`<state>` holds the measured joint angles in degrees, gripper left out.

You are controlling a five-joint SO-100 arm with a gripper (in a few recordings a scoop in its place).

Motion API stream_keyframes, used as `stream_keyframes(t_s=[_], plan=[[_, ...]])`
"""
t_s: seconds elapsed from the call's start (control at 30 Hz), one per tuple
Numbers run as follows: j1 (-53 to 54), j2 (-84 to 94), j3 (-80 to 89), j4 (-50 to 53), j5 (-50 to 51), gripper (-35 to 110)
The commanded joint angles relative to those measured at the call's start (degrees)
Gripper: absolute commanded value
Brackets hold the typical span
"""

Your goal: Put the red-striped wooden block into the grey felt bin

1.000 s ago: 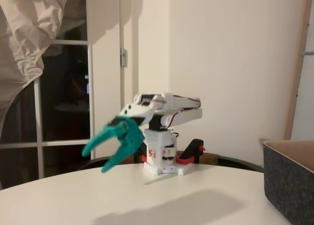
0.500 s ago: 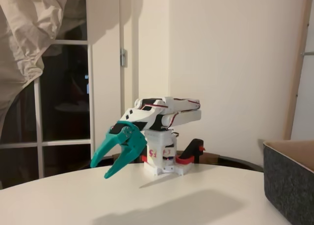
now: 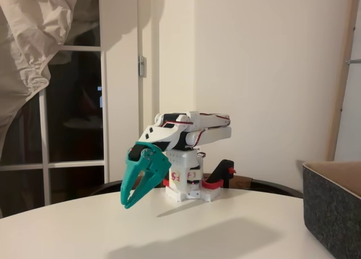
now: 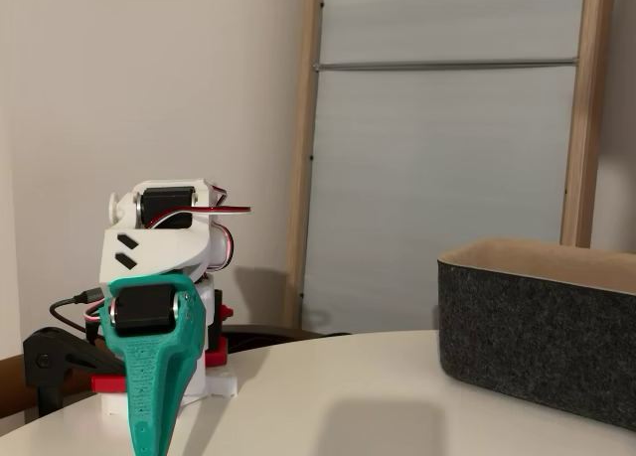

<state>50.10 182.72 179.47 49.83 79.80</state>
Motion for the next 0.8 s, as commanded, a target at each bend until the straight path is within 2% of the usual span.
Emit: stream_keyframes(t_s=[0.0, 0.77], plan=[[0.8, 1.7, 0.7, 0.8, 0.7, 0], [0.8, 1.6, 0.7, 0.8, -0.4, 0]])
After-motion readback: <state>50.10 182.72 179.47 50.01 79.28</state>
